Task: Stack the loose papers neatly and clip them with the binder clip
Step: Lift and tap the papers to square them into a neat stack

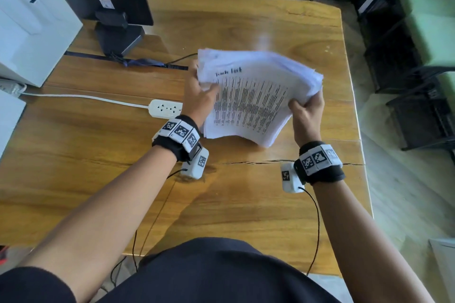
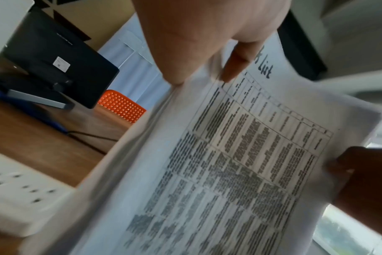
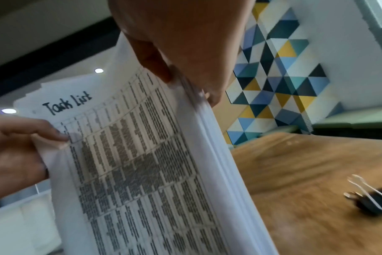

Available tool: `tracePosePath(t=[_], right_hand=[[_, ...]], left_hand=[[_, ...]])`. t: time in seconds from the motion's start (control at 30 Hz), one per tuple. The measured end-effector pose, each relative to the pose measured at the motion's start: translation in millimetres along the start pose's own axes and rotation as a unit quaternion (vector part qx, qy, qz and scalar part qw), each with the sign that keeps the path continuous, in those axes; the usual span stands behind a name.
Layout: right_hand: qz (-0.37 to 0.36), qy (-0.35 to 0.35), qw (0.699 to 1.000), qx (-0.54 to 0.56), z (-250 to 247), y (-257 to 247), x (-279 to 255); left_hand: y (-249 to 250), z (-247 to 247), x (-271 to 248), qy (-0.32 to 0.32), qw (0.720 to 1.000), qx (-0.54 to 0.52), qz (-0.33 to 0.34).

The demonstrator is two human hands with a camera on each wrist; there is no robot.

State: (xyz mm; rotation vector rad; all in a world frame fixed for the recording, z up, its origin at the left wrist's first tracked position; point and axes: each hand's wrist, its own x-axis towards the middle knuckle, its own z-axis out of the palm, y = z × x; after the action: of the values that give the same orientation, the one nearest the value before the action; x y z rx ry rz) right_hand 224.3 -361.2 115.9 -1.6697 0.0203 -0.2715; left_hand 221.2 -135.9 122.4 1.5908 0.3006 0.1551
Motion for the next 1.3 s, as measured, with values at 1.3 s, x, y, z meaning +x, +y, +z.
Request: tracePosePath(t=[1.3], right_hand=[[0.076,-0.368,0.874,-0.309,9.1,-21.9,51.3]], left_hand=[[-14.9,-14.5,5.4,-0.262,0.936,0.234,-0.012]])
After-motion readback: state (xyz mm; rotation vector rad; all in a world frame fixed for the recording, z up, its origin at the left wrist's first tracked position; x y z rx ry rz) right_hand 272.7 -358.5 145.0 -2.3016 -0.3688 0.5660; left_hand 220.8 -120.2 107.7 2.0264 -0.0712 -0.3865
